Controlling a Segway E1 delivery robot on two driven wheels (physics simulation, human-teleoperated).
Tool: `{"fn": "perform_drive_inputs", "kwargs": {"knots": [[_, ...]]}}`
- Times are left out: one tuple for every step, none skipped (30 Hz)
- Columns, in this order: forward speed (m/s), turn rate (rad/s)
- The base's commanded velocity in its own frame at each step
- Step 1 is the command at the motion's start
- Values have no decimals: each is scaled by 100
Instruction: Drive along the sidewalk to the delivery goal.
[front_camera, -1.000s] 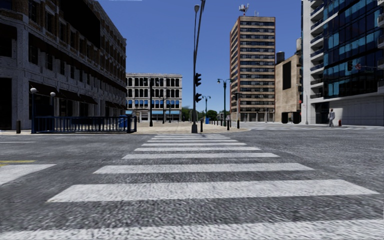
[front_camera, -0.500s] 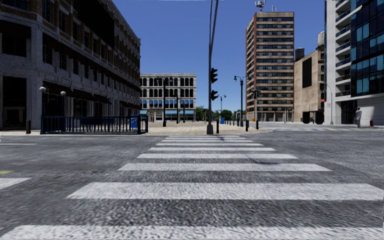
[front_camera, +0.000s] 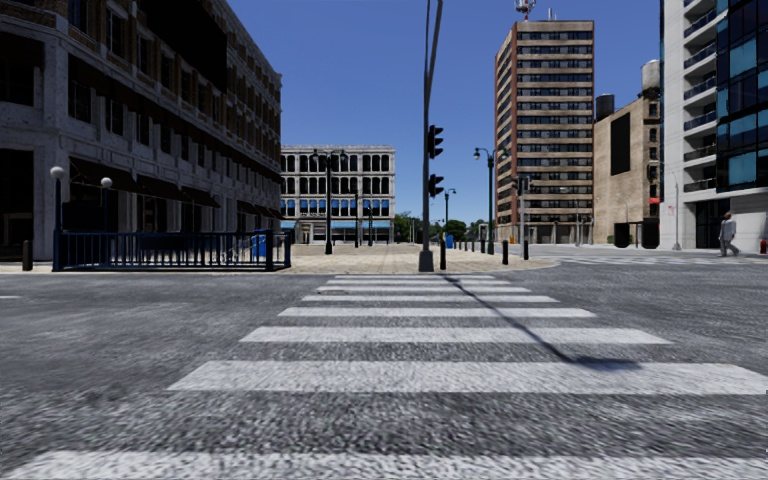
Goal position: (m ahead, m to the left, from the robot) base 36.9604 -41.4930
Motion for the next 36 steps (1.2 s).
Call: {"fn": "perform_drive_inputs", "kwargs": {"knots": [[200,0],[200,0],[200,0],[200,0],[200,0],[200,0],[200,0],[200,0],[200,-18],[199,-32],[199,-36],[199,-36],[199,-38],[199,-38],[200,-28],[200,-28],[200,-3],[200,0],[200,0],[200,0],[200,0],[200,0],[200,0],[200,0],[200,0],[200,0],[200,0],[200,0],[200,0],[200,0],[200,0],[200,0],[200,0],[200,0],[200,0],[200,0]]}}
